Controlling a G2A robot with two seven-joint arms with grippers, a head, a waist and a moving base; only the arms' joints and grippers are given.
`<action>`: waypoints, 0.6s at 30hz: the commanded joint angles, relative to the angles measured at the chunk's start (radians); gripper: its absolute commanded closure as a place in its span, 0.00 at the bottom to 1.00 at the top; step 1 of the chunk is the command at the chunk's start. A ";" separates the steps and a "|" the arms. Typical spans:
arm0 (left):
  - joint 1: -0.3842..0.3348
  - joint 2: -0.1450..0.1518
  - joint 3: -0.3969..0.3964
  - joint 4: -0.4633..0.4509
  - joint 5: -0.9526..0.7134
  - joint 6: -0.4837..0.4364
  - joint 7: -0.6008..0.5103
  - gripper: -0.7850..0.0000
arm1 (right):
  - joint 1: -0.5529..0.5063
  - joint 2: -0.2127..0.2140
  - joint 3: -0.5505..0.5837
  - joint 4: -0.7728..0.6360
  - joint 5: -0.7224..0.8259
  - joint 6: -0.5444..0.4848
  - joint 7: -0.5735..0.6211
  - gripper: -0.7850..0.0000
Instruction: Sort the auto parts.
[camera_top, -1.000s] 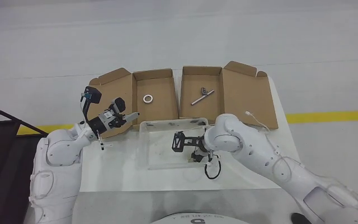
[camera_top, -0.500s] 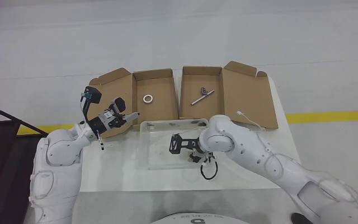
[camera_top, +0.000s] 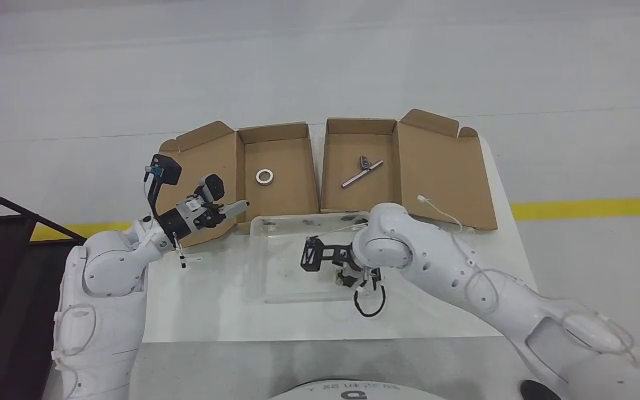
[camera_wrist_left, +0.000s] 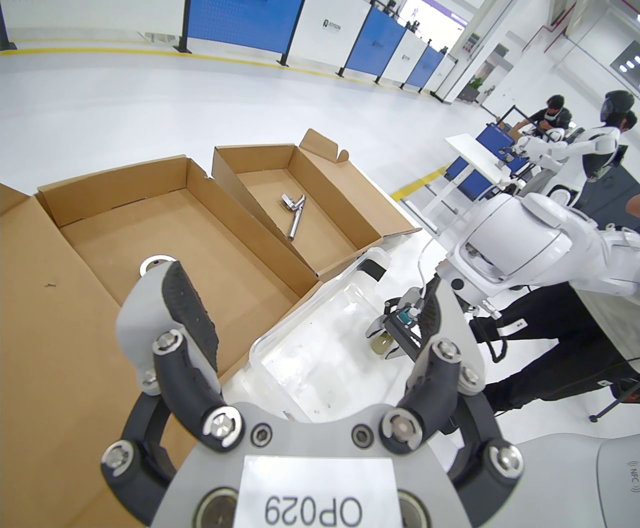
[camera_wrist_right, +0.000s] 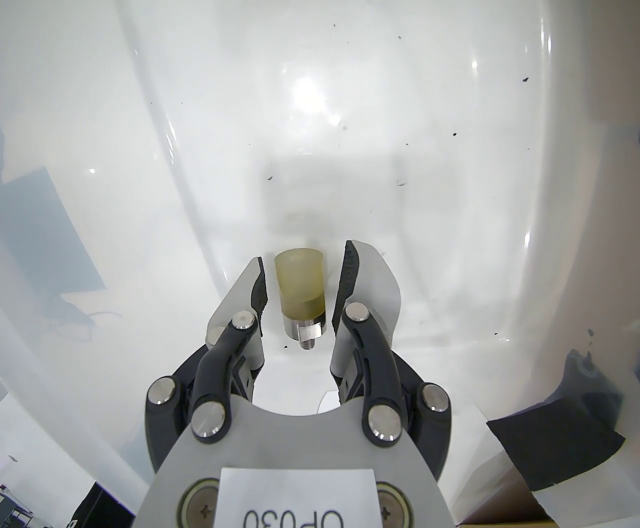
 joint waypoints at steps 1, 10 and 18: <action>0.000 0.000 0.000 0.000 0.000 0.000 0.000 0.00 | 0.002 -0.002 -0.001 0.004 -0.002 0.002 -0.005 0.82; 0.000 0.000 0.000 0.000 0.000 0.000 0.000 0.00 | -0.006 0.012 0.049 0.005 0.014 -0.006 -0.056 1.00; 0.000 0.000 0.000 0.000 0.000 0.000 0.000 0.00 | -0.099 0.073 0.229 -0.062 0.136 -0.095 -0.220 1.00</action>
